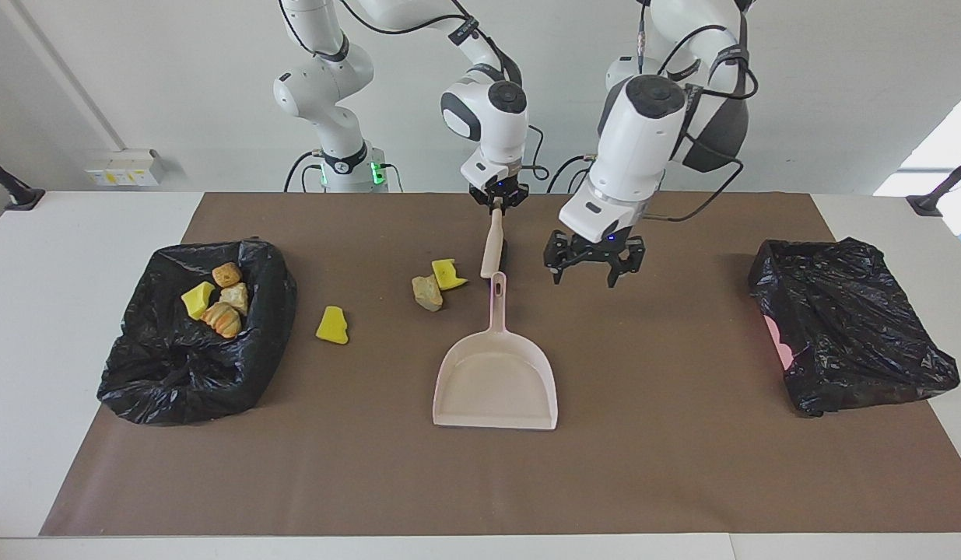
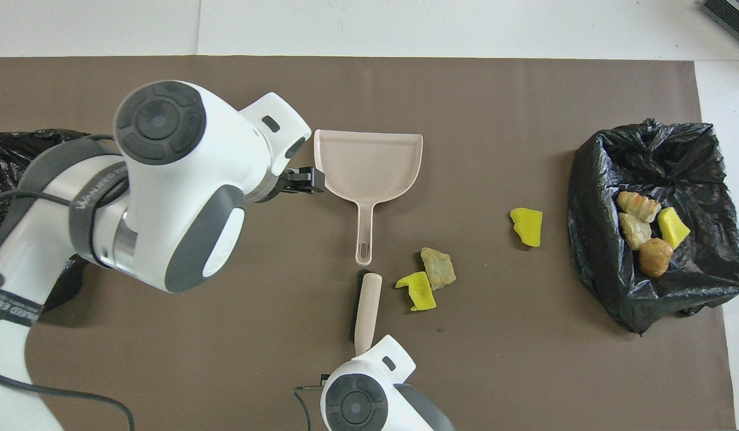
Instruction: Sweep and dump trash in bin
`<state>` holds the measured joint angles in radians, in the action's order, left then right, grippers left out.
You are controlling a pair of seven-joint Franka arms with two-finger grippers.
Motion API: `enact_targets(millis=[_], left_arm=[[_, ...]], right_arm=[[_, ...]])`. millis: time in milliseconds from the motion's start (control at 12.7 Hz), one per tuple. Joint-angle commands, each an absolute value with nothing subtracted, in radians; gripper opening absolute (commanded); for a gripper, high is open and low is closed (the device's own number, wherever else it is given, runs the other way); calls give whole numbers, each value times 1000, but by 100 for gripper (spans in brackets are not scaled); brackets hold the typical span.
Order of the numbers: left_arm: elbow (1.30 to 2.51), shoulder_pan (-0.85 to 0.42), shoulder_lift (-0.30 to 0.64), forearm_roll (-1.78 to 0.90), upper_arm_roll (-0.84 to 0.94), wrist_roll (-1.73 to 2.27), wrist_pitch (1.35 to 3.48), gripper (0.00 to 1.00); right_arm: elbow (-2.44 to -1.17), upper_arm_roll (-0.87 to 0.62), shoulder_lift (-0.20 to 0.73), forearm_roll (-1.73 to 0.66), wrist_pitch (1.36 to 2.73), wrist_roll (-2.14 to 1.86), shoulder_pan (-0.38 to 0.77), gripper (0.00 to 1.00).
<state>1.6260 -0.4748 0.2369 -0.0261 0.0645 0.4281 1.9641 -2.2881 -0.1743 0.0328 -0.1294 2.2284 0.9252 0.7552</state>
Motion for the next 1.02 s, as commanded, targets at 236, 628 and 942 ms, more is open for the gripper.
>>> enact_targets(millis=[236, 628, 942], left_arm=[[1673, -587, 308, -9, 48, 522, 2066, 100], [1738, -623, 324, -11, 49, 577, 2157, 100], [1779, -629, 327, -23, 51, 594, 2193, 100]], right_arm=[[-2246, -172, -21, -150, 2110, 931, 698, 0], [-2246, -169, -81, -134, 1932, 867, 595, 0], [-2246, -166, -124, -75, 1819, 801, 456, 0]])
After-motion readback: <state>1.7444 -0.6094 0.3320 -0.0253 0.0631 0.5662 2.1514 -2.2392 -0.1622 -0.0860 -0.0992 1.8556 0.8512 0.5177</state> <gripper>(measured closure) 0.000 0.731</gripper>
